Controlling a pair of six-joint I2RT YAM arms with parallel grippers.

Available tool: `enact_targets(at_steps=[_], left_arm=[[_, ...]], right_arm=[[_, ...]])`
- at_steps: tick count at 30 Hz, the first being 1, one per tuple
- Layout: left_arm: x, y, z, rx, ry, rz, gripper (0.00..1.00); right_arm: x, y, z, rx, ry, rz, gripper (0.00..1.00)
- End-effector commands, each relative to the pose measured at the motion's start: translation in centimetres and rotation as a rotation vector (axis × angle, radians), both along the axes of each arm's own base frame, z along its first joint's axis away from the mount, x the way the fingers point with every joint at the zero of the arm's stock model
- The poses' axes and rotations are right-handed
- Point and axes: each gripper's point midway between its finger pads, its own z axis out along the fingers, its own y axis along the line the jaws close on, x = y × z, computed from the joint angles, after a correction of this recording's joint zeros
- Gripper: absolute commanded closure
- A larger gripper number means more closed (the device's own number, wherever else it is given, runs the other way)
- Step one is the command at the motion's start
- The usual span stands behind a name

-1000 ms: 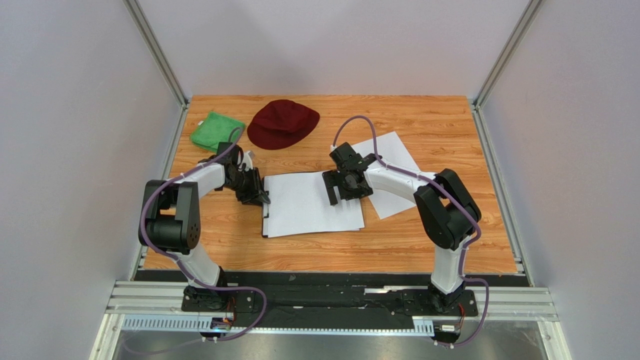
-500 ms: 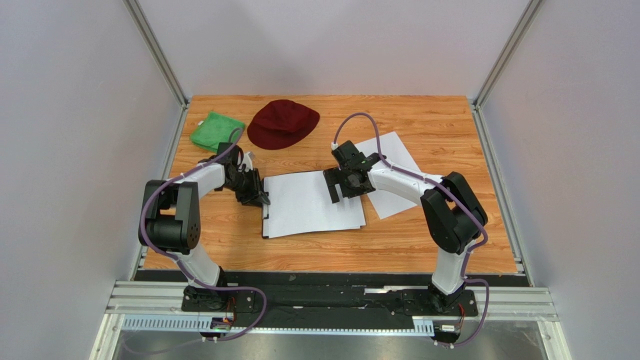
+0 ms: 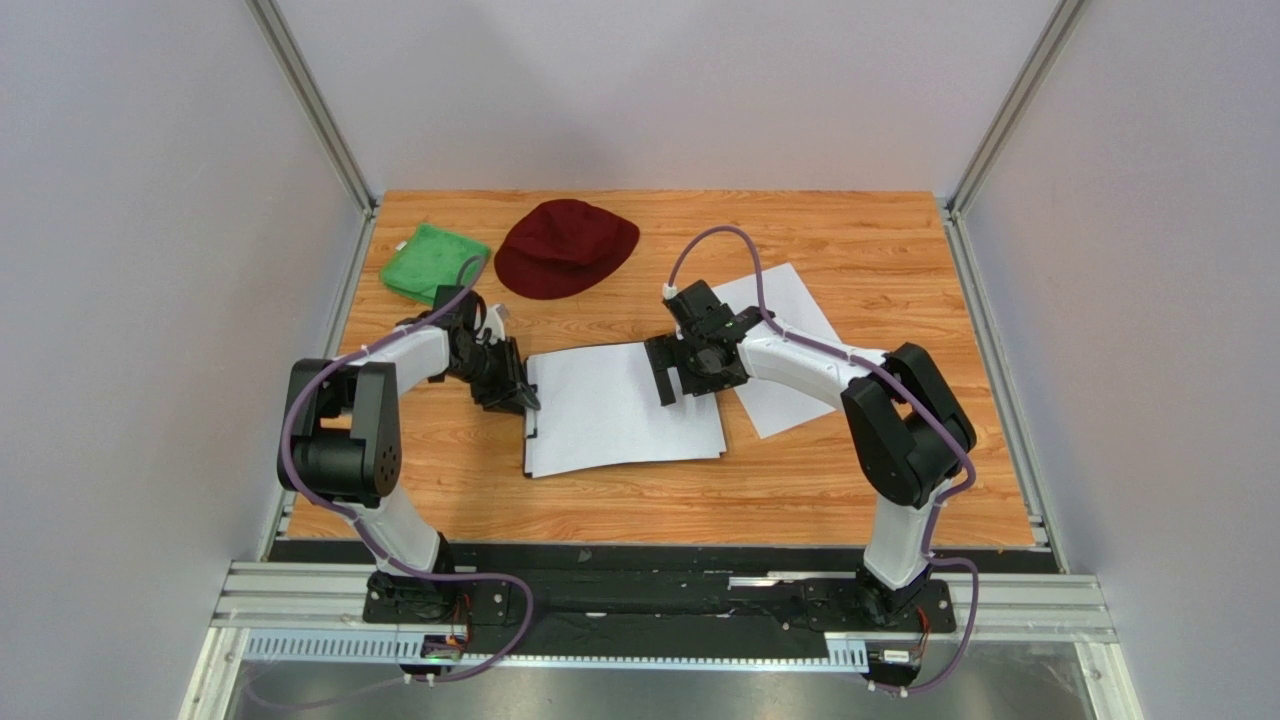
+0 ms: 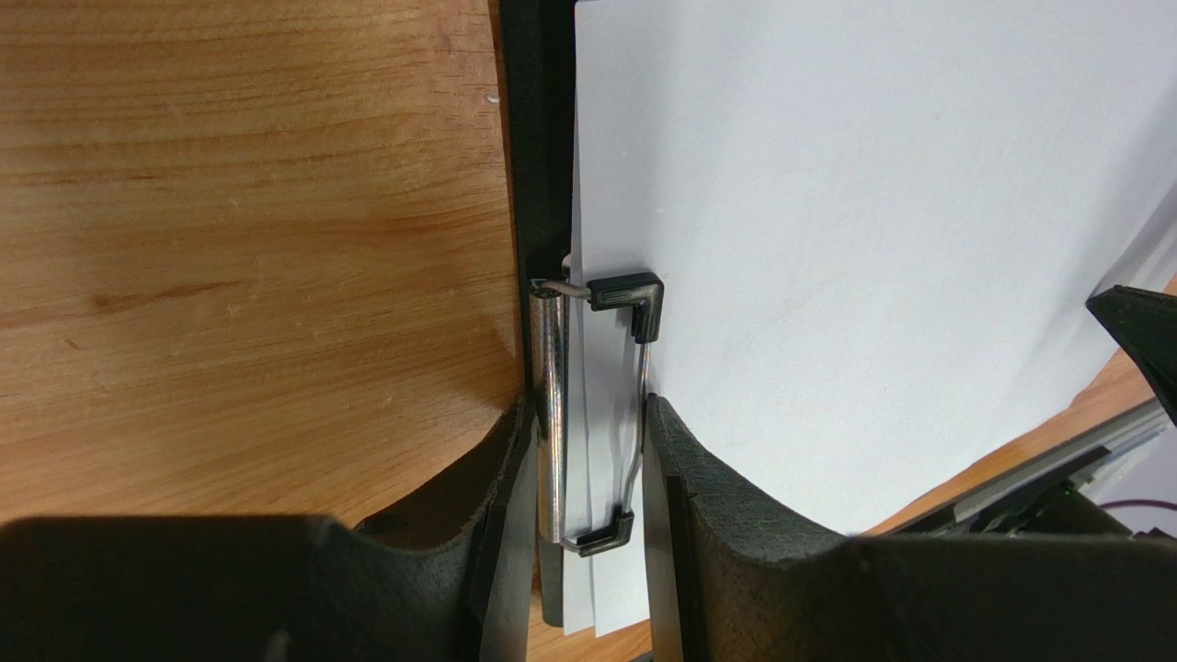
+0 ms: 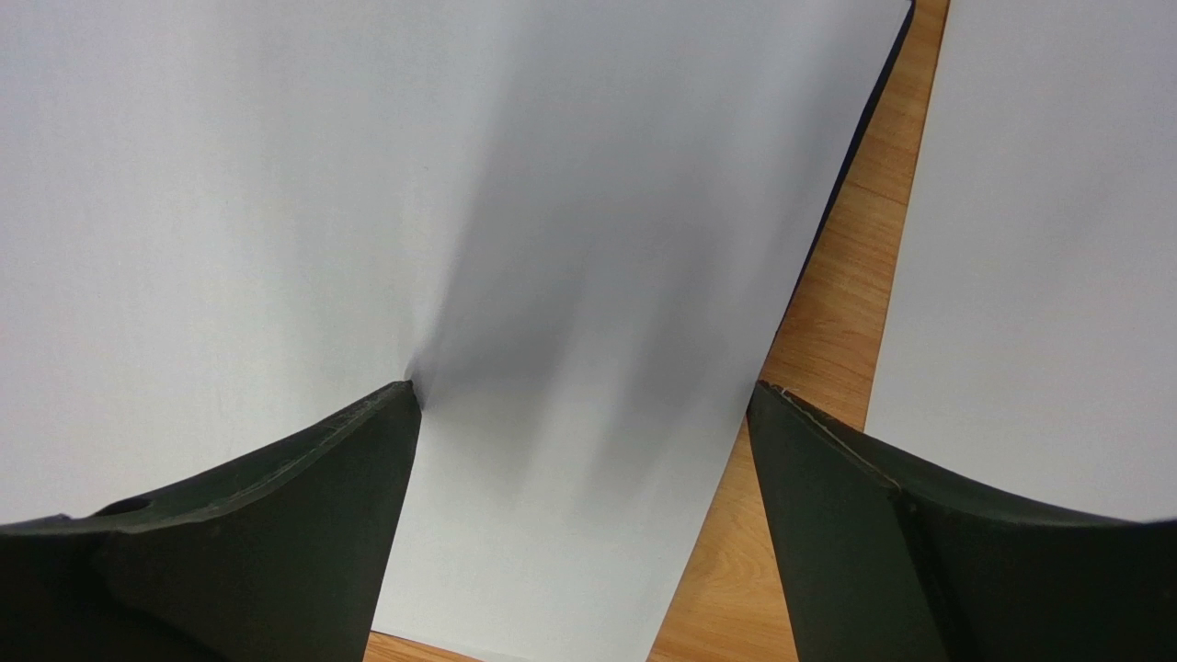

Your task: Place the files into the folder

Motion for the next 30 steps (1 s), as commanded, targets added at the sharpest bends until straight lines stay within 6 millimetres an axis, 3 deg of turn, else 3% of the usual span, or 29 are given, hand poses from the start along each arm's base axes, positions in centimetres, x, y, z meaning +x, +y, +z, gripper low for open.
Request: enact_targets(at_steps=[1,15,16,17,19,20,23,25,30], left_arm=[[1.3,-1.4,2.1,-0.093,-0.064,-0.008,1.0],[1.3,0.6,0.9,0.092,0.021,0.043,0.99],[1.4,0.9,1.0,0.112,0.021,0.054,0.94],[1.2,1.6,0.7,0.152,0.034,0.064,0.81],[1.4,2.2,0.8,0.188,0.038,0.054,0.71],[1.0,3.0,0.5,0.234,0.063,0.057,0.51],[1.3,4.3,1.3,0.312,0.05,0.054,0.16],[1.7,5.0,2.2,0.35,0.02,0.06,0.08],[2.1,7.2,5.7,0.464,-0.041,0.117,0.06]], right_arm=[[0.3,2.2,0.9,0.098,-0.016,0.005,0.08],[-0.7,4.3,-0.3,0.11,0.036,-0.001,0.09],[-0.7,4.3,-0.4,0.107,0.037,-0.003,0.09],[-0.7,4.5,-0.4,0.107,0.036,0.0,0.09],[-0.9,4.7,-0.9,0.097,0.05,0.005,0.09],[-1.0,4.9,-0.9,0.101,0.053,0.01,0.09],[-1.1,5.7,-1.0,0.108,0.061,0.03,0.08],[-1.1,5.9,-0.9,0.108,0.062,0.035,0.08],[-1.1,6.7,0.5,0.15,0.066,0.04,0.08]])
